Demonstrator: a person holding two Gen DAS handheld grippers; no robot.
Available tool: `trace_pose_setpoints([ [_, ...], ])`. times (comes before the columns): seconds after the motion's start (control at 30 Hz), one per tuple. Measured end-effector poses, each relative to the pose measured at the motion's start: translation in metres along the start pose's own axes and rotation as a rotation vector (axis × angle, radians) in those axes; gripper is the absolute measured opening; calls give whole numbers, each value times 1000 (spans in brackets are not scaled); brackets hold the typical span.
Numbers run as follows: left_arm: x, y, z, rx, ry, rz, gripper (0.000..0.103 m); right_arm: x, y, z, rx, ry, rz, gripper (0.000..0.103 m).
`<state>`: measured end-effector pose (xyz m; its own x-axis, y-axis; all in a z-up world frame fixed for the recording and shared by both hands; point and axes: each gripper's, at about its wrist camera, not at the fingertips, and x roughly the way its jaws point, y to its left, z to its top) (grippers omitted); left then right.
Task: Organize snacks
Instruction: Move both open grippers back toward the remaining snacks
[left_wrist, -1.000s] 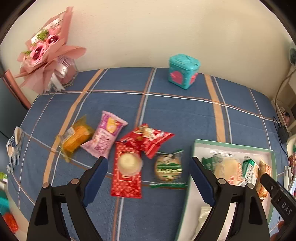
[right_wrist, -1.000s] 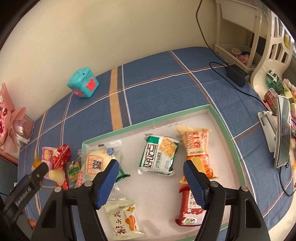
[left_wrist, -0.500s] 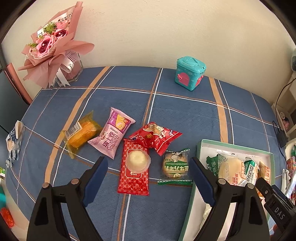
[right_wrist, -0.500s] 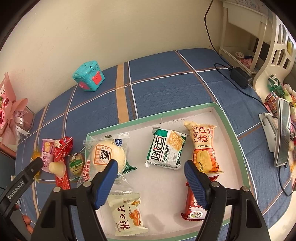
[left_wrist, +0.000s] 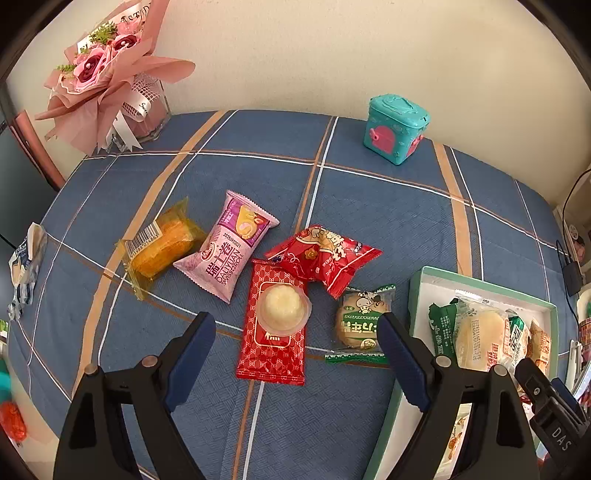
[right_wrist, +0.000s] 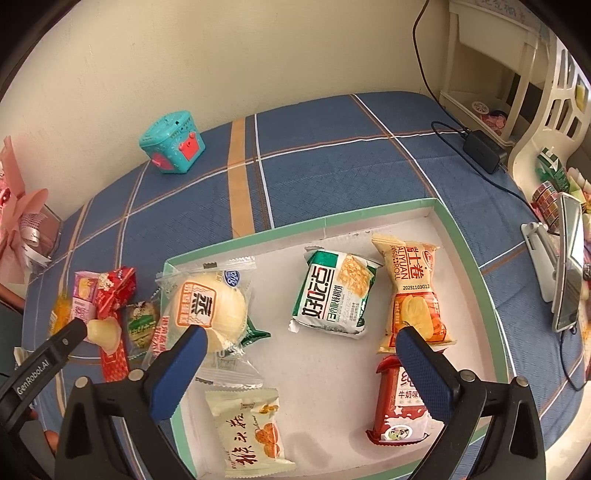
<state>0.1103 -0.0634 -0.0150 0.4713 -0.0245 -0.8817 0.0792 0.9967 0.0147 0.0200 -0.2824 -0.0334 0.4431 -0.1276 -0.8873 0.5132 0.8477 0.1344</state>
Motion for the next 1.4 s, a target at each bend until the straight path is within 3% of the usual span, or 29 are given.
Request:
trace_pose_setpoints([
  [0.5,-12,19,5,0,-32,5,89,-2,13,-1,0,0,27,103],
  [0.9,-29,95,11,-139,-73,73,89,-24,82,-7,-129,-63,111,103],
  [1.23,-26,146,17,-231,-62,92,89,-7,137,-16,-181,-15,246,103],
  [1.4,-15,148,21,-235,-35,74,89,6,149,-16,-209,-21,203,103],
])
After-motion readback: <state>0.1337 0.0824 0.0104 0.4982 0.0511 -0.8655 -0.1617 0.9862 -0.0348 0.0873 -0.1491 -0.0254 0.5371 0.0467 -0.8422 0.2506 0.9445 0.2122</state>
